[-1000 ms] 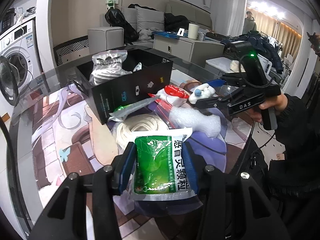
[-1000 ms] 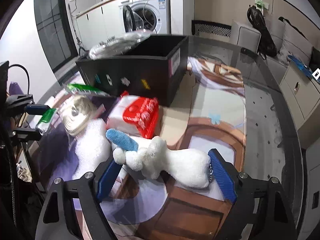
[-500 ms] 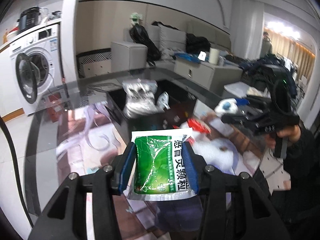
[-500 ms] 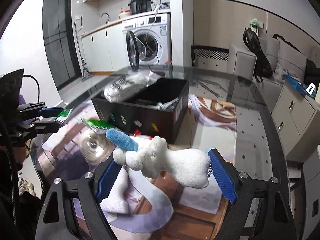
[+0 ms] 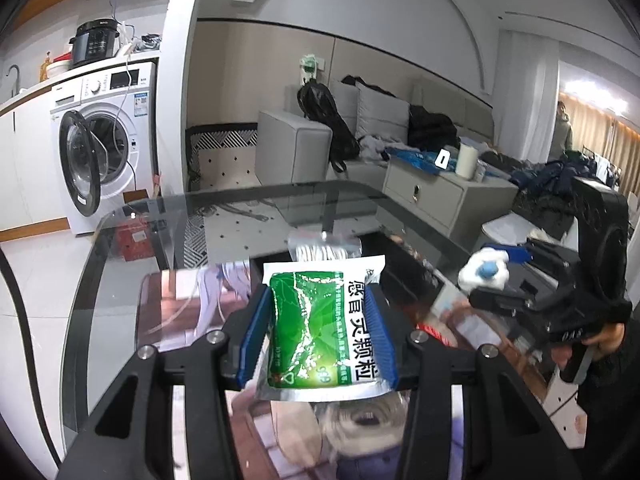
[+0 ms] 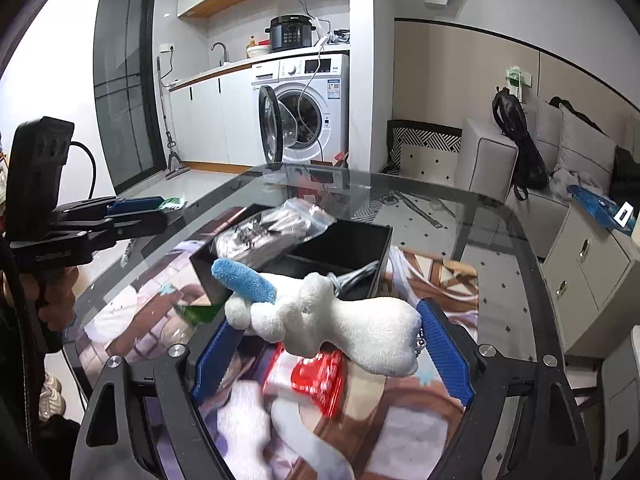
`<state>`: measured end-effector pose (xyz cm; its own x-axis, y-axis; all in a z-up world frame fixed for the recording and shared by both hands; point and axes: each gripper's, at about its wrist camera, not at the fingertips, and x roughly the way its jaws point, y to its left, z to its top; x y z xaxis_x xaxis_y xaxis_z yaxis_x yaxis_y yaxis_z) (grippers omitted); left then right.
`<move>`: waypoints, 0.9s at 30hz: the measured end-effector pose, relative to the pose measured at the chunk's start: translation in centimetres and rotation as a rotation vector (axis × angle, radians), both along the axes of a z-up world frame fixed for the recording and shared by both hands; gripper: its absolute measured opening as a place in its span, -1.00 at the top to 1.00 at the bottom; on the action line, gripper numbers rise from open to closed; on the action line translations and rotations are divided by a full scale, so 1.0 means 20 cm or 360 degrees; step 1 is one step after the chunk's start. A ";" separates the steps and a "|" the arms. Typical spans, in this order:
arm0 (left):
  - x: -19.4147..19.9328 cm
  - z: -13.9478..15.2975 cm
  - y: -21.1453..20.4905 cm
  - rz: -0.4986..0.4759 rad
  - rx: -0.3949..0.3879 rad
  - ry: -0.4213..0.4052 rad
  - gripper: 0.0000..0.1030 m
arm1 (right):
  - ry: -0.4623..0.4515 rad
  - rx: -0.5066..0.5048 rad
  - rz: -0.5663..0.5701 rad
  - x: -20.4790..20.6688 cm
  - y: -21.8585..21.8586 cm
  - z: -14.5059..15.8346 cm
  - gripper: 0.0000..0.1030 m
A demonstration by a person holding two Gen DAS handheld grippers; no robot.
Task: Organize soft objects
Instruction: 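Lift and carry the green packet and the plush toward the black box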
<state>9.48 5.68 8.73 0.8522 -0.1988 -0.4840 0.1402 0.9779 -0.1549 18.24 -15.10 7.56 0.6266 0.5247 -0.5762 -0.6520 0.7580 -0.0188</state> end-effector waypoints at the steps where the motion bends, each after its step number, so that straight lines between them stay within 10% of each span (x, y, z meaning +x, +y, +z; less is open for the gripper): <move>1: 0.03 0.01 0.00 0.0013 -0.0012 -0.0012 0.10 | -0.0006 0.0005 -0.0008 0.01 0.01 0.01 -0.70; 27: 0.51 -0.21 -0.08 0.0017 -0.0141 0.0075 0.10 | 0.0048 -0.0085 0.0038 0.29 0.20 -0.10 -0.71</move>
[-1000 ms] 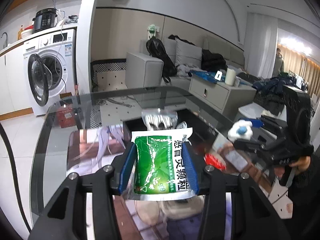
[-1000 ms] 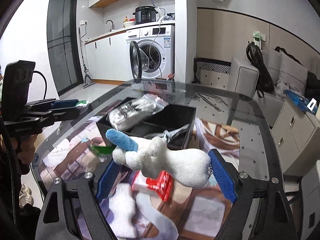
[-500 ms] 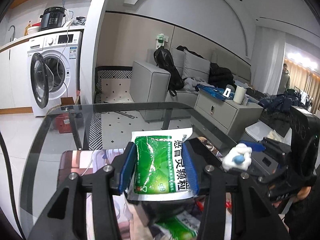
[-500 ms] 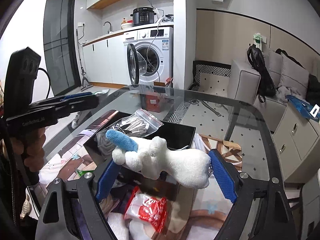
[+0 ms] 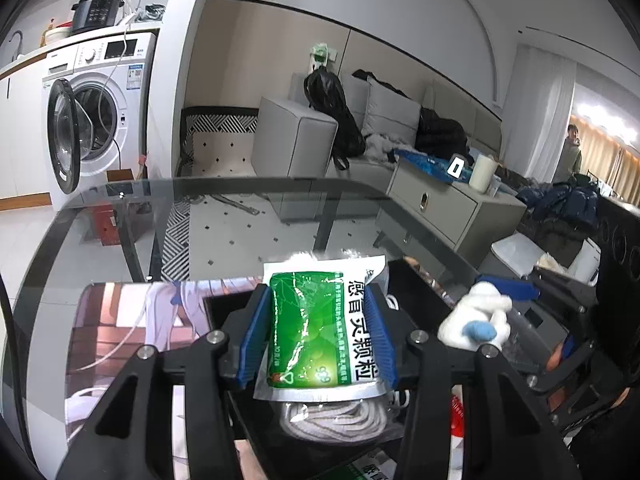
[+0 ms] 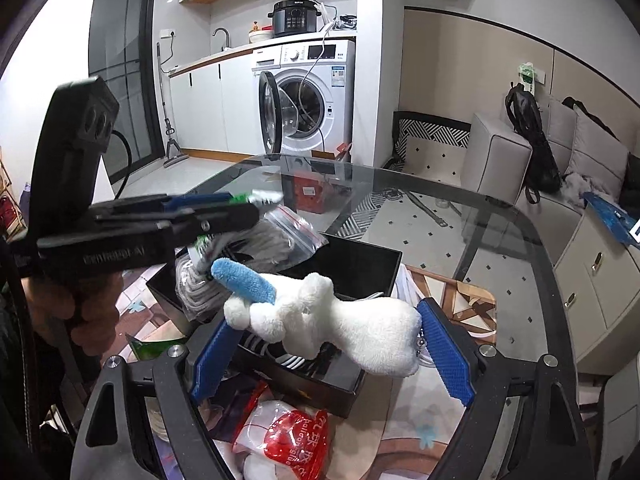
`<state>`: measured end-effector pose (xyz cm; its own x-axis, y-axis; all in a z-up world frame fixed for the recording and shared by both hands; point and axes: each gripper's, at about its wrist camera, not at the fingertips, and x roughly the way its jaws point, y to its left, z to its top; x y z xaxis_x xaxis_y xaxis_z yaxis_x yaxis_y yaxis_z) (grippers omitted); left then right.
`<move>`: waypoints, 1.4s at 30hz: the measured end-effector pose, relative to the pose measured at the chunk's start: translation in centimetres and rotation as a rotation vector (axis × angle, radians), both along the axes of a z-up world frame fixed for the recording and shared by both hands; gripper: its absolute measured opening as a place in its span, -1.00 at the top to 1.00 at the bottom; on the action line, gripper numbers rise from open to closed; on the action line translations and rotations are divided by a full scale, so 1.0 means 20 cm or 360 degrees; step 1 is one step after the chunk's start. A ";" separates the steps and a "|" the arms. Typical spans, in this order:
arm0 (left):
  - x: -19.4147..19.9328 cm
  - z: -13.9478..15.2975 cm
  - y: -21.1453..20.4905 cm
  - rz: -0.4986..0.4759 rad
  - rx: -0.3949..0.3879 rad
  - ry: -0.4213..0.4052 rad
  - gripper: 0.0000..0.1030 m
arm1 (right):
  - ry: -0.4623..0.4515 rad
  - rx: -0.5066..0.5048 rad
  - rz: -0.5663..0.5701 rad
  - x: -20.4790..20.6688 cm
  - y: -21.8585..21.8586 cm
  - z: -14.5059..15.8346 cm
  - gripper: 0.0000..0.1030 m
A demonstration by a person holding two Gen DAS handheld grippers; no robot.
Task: Organize soft objects
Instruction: 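Lift and carry the green packet and the plush toward the black box, then lower the packet and plush into the black box and open both tools, then withdraw both tools from the box back over the remaining items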
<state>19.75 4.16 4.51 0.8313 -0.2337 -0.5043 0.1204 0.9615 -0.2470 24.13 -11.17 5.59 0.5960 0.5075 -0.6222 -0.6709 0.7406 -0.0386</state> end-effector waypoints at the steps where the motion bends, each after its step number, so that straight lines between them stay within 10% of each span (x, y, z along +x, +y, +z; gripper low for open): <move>1: 0.00 -0.01 -0.01 -0.0005 0.0000 0.0009 0.10 | 0.0004 -0.0002 0.0002 0.01 0.00 -0.01 -0.71; 25: -0.04 -0.05 -0.05 -0.0014 0.0249 0.0095 0.08 | 0.0000 -0.0086 0.0121 0.03 0.14 -0.08 -0.92; 33: -0.14 0.02 -0.04 -0.0025 0.0243 0.0072 -0.87 | 0.0008 -0.0046 0.0025 -0.03 -0.02 -0.05 -0.99; 42: -0.32 0.08 -0.04 -0.0001 0.0257 0.0037 -1.00 | 0.0091 -0.0044 -0.0075 -0.16 -0.20 -0.08 -0.99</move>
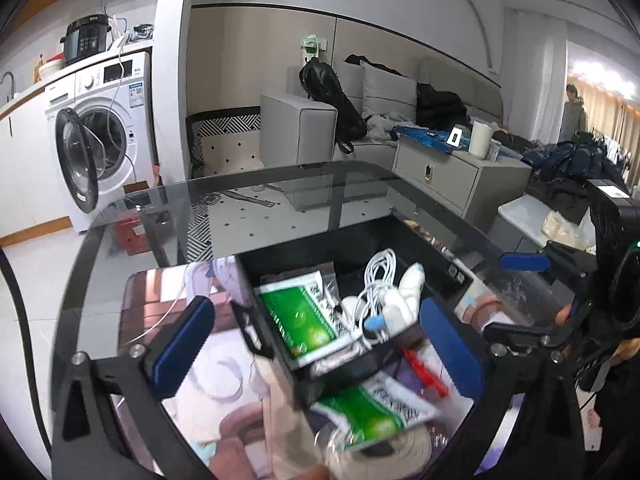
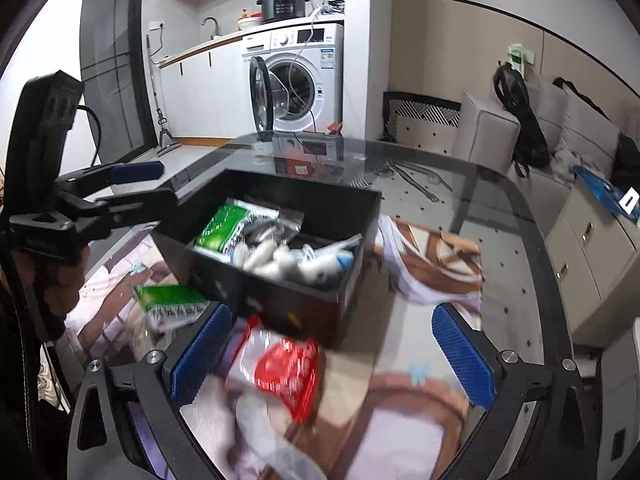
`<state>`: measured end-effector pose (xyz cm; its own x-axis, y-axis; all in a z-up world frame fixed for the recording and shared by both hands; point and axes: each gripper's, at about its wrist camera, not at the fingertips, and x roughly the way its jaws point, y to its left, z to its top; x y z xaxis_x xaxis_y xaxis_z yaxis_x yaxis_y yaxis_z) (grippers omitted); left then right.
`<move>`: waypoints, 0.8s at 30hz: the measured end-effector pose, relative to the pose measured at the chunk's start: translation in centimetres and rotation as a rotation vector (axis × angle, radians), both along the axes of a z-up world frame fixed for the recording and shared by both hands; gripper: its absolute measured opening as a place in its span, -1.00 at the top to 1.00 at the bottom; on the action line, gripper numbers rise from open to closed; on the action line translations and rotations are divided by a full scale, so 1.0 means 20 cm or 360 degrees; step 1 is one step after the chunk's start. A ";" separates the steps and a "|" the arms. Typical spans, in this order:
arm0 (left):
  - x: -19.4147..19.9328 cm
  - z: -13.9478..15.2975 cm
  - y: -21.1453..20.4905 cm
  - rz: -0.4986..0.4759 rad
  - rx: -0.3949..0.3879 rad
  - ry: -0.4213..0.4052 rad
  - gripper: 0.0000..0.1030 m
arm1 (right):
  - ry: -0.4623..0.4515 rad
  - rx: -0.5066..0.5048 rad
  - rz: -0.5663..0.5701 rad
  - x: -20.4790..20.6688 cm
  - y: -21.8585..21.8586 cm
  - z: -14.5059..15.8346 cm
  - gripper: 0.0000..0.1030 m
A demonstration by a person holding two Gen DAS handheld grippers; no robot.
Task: Organize soft objects
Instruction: 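Withdraw both tools from the box back over the remaining items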
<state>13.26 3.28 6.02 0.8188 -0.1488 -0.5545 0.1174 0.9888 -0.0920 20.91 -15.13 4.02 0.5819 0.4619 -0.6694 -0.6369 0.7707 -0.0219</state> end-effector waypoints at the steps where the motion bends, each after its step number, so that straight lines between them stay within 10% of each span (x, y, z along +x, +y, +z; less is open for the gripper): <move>1: -0.03 0.00 0.00 0.0006 0.0006 -0.0003 -1.00 | 0.0008 -0.0002 -0.0003 -0.02 -0.01 -0.01 -0.99; 24: -0.35 -0.15 -0.10 0.0004 0.0128 0.0121 -1.00 | 0.0129 -0.0174 0.0180 -0.36 0.04 -0.22 -0.99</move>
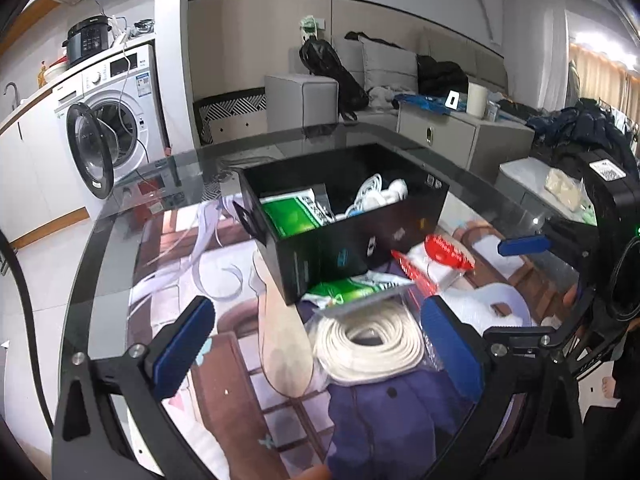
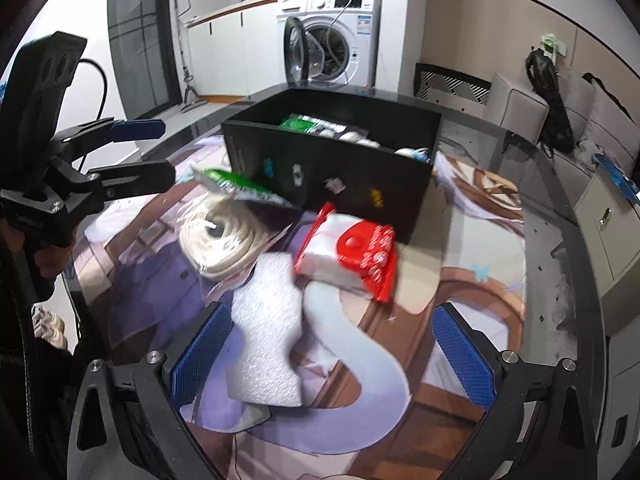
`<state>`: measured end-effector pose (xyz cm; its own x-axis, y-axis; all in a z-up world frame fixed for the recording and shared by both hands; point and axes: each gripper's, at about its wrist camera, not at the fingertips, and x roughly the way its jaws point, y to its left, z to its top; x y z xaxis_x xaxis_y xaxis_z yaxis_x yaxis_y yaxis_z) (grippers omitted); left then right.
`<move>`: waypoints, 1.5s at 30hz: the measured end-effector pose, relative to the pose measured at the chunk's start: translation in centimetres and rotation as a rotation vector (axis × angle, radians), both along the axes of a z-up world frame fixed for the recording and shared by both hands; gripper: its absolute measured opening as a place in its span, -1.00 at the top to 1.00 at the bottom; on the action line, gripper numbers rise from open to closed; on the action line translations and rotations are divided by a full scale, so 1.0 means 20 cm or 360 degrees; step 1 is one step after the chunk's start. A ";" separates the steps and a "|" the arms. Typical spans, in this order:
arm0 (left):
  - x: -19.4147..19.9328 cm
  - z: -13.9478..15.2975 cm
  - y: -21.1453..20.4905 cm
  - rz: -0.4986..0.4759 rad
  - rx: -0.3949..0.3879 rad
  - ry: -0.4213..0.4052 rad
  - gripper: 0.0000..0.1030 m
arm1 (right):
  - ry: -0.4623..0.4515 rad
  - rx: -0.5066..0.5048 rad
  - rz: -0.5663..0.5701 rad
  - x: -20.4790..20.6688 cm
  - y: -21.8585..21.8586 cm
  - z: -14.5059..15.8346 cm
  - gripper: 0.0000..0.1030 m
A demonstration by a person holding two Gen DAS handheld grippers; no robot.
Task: Organize soft objects
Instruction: 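Withdraw both tools from the box back over the remaining items, then move the left tool to the bagged white rope while the right tool moves to the white foam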
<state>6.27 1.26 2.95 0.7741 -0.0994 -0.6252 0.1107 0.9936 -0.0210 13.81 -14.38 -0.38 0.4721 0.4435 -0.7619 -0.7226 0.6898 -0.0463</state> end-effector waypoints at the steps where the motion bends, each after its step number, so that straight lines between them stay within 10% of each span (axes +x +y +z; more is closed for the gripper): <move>1: 0.00 -0.01 0.00 -0.0008 0.0006 0.0014 -1.00 | 0.0007 -0.0003 0.0006 0.00 0.00 -0.01 -0.99; 13: 0.03 -0.07 -0.03 -0.0079 0.0031 0.0105 -1.00 | 0.0037 -0.0125 0.0049 0.00 -0.05 -0.07 -0.99; 27: 0.04 -0.10 -0.04 -0.0099 0.0049 0.0137 -1.00 | 0.0030 -0.0124 -0.0386 0.23 -0.33 -0.07 -0.99; 45: 0.04 -0.12 -0.04 -0.0130 0.0037 0.0169 -1.00 | 0.0129 0.0022 0.0005 0.08 -0.09 -0.08 -0.99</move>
